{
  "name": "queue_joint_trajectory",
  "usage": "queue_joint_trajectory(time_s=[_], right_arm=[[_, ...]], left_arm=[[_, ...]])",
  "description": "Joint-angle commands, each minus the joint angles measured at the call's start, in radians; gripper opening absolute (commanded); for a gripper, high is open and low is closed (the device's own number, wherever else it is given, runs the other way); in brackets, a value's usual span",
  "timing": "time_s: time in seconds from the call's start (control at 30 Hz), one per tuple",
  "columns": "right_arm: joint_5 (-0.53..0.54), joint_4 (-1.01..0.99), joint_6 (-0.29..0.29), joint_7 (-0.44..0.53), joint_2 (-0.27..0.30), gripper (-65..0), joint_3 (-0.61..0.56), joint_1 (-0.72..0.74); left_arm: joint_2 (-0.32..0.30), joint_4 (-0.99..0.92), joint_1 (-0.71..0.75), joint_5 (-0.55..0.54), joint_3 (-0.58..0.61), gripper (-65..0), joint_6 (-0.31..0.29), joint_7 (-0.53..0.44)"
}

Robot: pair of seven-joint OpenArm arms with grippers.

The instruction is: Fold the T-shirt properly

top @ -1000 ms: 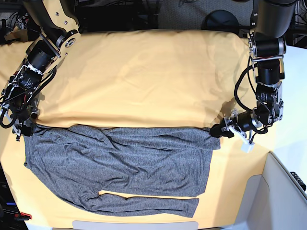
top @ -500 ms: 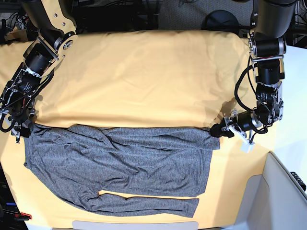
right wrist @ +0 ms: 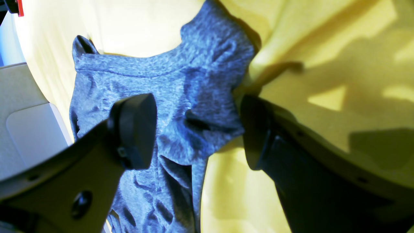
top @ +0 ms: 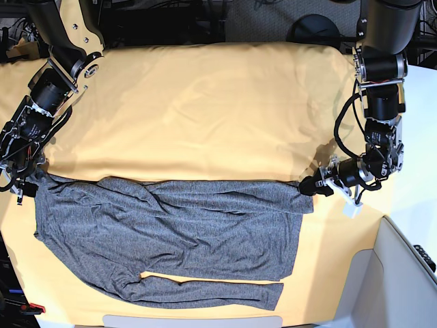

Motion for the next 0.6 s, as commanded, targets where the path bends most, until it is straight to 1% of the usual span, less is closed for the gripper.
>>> queue_joint_trajectory(time_s=[0.0,0.07,0.17,0.23,0.33,0.4,0.57], right_arm=[[0.002,0.013,0.006,0.007,0.016,-24.4,-0.002,0.028],[0.003,0.018,0.006,0.004,0.016,-24.4,-0.002,0.028],[0.008,0.024,0.006,-0.048,0.01,-24.4,-0.002,0.028],[0.008,0.062,0.006,-0.067,0.006,-24.4,-0.002,0.023],[0.01,0.133,0.006,-0.095,-0.022,-24.4,-0.002,0.017],[0.01,0.156,0.006,-0.118,-0.025,-24.4,-0.002,0.019],[0.005,0.154,0.006,-0.114,-0.025,-24.4,-0.002,0.02]], left_arm=[[-0.012,0.017,-0.033,-0.02,-0.004,-40.7,-0.008,-0.006],[-0.012,0.017,-0.033,-0.02,-0.004,-40.7,-0.008,-0.006],[-0.012,0.017,-0.033,-0.02,-0.004,-40.7,-0.008,-0.006],[-0.012,0.017,-0.033,-0.02,-0.004,-40.7,-0.008,-0.006],[-0.012,0.017,-0.033,-0.02,-0.004,-40.7,-0.008,-0.006],[-0.012,0.017,-0.033,-0.02,-0.004,-40.7,-0.008,-0.006],[-0.012,0.017,-0.033,-0.02,-0.004,-40.7,-0.008,-0.006]])
